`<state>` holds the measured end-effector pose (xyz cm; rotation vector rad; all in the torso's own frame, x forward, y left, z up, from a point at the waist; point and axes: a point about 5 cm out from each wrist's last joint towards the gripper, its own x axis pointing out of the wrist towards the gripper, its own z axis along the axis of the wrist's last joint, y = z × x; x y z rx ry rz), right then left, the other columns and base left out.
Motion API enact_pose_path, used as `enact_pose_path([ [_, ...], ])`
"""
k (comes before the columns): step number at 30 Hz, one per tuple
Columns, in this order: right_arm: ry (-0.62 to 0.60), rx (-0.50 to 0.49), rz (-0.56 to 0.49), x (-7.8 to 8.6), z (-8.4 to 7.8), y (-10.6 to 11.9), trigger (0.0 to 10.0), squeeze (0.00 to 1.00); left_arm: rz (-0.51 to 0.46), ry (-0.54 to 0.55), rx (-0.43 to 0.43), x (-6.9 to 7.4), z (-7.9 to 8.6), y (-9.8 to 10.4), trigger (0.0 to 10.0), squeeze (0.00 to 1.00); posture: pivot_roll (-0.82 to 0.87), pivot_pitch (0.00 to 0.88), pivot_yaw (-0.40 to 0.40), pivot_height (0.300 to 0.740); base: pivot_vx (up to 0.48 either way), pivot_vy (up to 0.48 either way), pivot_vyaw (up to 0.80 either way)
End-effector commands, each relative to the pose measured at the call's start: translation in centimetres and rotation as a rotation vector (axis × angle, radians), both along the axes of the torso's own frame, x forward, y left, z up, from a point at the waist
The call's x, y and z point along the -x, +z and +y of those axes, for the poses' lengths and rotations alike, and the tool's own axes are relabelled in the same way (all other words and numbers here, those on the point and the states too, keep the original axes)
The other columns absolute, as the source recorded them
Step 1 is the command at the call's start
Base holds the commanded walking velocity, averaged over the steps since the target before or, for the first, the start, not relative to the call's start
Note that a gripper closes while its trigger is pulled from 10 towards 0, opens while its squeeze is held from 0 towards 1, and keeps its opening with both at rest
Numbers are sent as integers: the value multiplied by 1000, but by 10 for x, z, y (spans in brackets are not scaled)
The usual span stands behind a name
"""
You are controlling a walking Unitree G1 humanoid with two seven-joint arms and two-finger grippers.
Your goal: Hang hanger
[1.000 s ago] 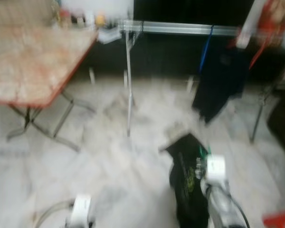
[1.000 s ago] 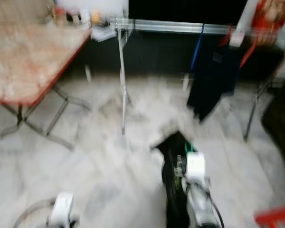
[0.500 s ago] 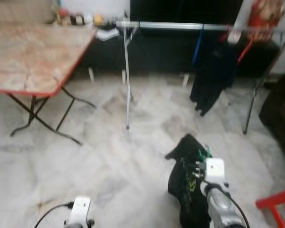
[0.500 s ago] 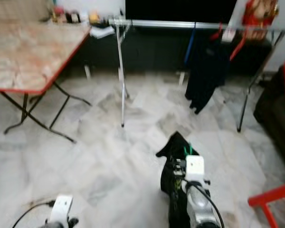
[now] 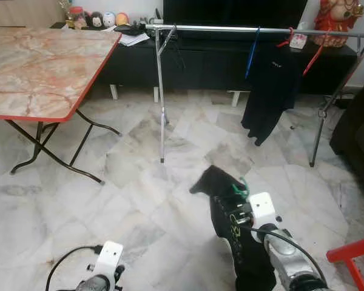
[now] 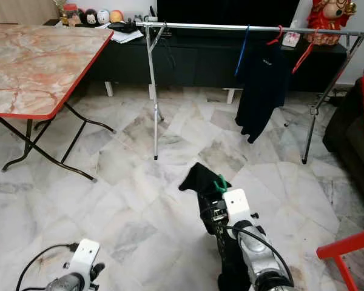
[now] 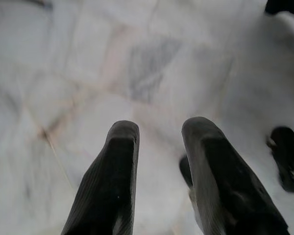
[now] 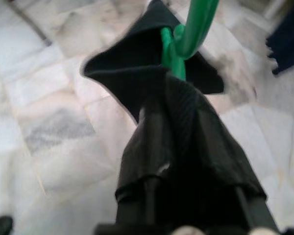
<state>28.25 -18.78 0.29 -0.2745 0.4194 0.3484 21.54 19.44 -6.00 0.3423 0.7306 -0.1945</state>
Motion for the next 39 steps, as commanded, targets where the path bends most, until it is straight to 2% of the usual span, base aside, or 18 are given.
enact_pose_path([
  [1,106,20,-40,-10,4,14,10000,0,-96,-79,-7,-12,1,12,10000,0,-46,0,-46,740,0,0,0],
  [2,173,24,-46,-13,4,20,10000,0,-247,-164,24,-33,4,37,10000,0,-47,0,-48,740,0,0,0],
  [4,272,36,-52,-15,6,28,10000,0,-338,-260,35,-48,6,59,10000,0,-48,0,-48,740,0,0,0],
  [5,406,60,-44,-13,9,33,10000,0,-413,-355,17,-59,7,78,10000,0,-49,0,-49,740,0,0,0],
  [6,437,65,-40,-12,10,34,10000,0,-430,-375,10,-61,7,82,10000,0,-49,0,-49,740,0,0,0],
  [8,544,80,-23,-9,12,37,10000,0,-498,-505,-15,-69,1,103,10000,0,-50,0,-50,740,0,0,0],
  [9,597,73,-19,-8,14,41,10000,0,-524,-552,0,-71,-4,114,10000,0,-49,0,-51,740,0,0,0],
  [10,597,73,-19,-8,14,41,10000,0,-524,-552,0,-71,-4,114,10000,0,-49,0,-51,740,0,0,0],
  [11,667,70,-10,-8,14,47,10000,0,-528,-645,42,-75,-12,130,10000,0,-46,0,-54,740,0,0,0],
  [15,802,54,17,-7,16,62,10000,0,-459,-825,149,-74,-25,158,10000,0,-47,0,-55,740,0,0,0],
  [20,918,57,36,-5,23,71,10000,0,-343,-970,173,-68,-32,169,10000,0,-51,3,-53,740,0,0,0],
  [26,957,60,21,-6,30,80,10000,0,-256,-1049,230,-55,-40,182,10000,0,-49,8,-50,740,0,0,0],
  [31,985,34,1,-8,39,94,10000,0,-215,-1057,239,-51,-44,189,10000,0,-57,7,-46,740,0,0,0],
  [39,1003,27,-54,-14,54,104,10000,0,-183,-1054,277,-47,-47,188,10000,0,-55,8,-45,740,0,0,0],
])
